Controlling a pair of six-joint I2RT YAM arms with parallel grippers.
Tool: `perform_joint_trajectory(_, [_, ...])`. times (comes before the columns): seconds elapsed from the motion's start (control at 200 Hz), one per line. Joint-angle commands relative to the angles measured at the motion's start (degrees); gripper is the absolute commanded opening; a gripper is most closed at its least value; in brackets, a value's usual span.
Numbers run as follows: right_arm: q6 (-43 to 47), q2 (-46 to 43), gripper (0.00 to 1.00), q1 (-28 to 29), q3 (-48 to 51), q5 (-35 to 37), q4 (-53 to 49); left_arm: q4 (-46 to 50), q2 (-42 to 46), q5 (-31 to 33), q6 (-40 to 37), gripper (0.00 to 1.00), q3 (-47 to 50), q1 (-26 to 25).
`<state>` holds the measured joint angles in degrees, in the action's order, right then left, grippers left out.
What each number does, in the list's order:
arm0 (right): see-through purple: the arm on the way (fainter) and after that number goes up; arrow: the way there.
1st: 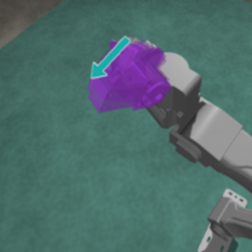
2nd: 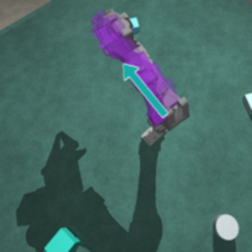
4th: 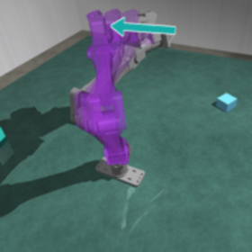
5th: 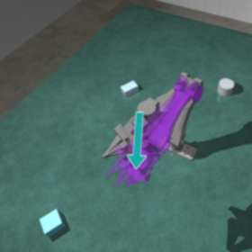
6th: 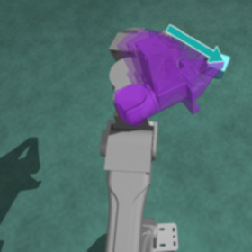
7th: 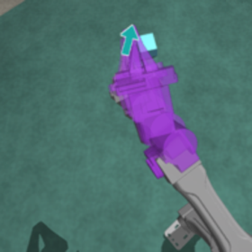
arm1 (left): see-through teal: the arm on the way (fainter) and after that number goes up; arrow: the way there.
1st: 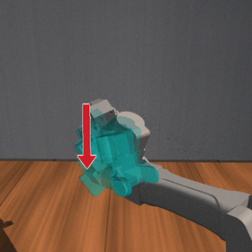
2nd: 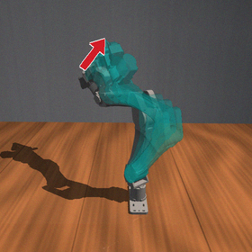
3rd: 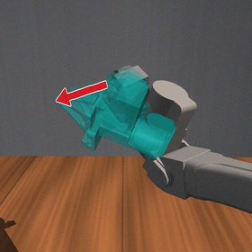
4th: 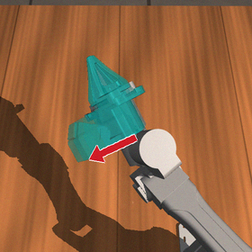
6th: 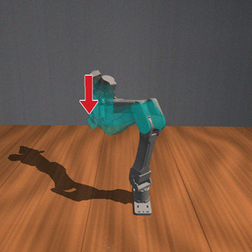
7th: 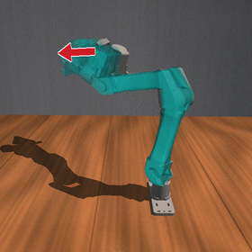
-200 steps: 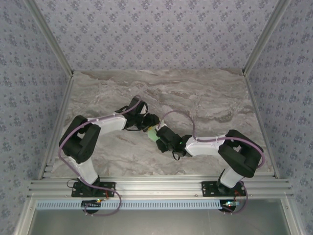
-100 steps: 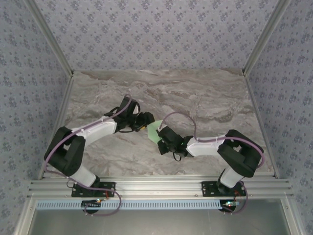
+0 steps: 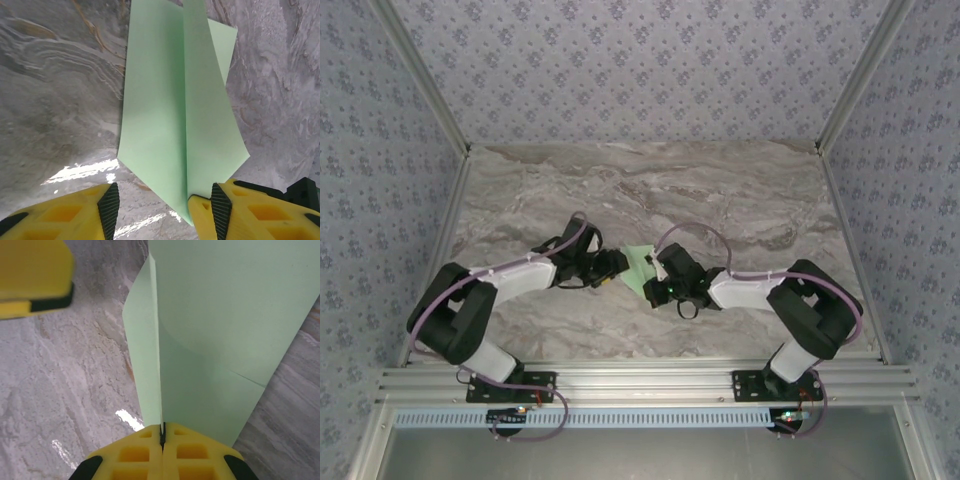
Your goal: Fold a paper plane with a square sheet of paper (fold left side to right side)
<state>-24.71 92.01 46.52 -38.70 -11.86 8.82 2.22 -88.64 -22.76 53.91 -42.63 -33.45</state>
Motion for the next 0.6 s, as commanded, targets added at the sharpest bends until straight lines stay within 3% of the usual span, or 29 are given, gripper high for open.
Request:
perform_joint_trajectory(0.0, [-1.18,-0.88,0.03,-1.35,0.42,-6.01,1.70,-3.22,-2.52,-1.56,0.23,0.53,-2.67,-1.02])
perform_joint_trajectory(0.225, [-3.72,1.06,0.03,-4.34,1.21,-12.14,4.52,-4.78,-6.99,-1.84,0.84,0.53,-5.34,-2.04])
perform_joint_trajectory(0.6, [-5.81,2.04,0.02,-6.48,2.74,-14.13,5.91,-4.49,-12.40,-1.92,0.87,0.51,-9.29,-2.83])
